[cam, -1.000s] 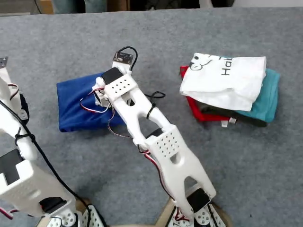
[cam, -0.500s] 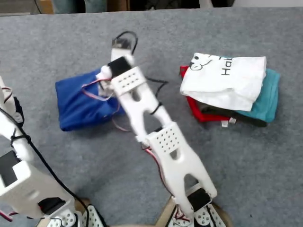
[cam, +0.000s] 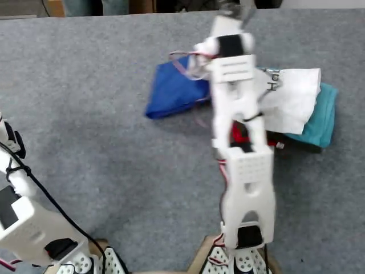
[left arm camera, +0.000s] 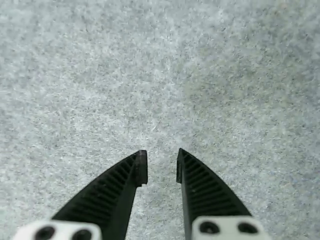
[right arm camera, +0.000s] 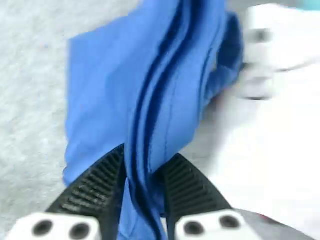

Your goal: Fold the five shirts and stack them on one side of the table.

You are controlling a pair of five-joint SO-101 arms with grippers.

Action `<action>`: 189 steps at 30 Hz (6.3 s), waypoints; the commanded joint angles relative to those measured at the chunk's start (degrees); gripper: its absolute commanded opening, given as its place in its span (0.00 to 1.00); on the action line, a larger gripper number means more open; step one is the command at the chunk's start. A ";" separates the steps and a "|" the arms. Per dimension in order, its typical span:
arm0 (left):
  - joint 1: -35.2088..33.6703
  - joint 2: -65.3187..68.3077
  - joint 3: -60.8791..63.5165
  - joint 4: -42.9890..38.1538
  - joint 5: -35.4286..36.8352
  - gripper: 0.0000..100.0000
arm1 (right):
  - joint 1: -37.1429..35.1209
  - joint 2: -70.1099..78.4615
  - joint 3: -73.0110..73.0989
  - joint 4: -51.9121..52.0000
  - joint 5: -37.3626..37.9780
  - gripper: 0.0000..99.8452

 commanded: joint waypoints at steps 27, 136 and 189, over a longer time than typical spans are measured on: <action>16.75 -3.96 -6.37 10.55 0.00 0.12 | 32.35 -24.31 16.22 0.35 18.29 0.39; 33.63 -110.33 97.63 -14.77 1.93 0.03 | 7.38 -146.33 159.69 -29.71 16.00 0.01; 33.63 -110.33 97.63 -14.77 1.93 0.03 | 7.38 -146.33 159.69 -29.71 16.00 0.01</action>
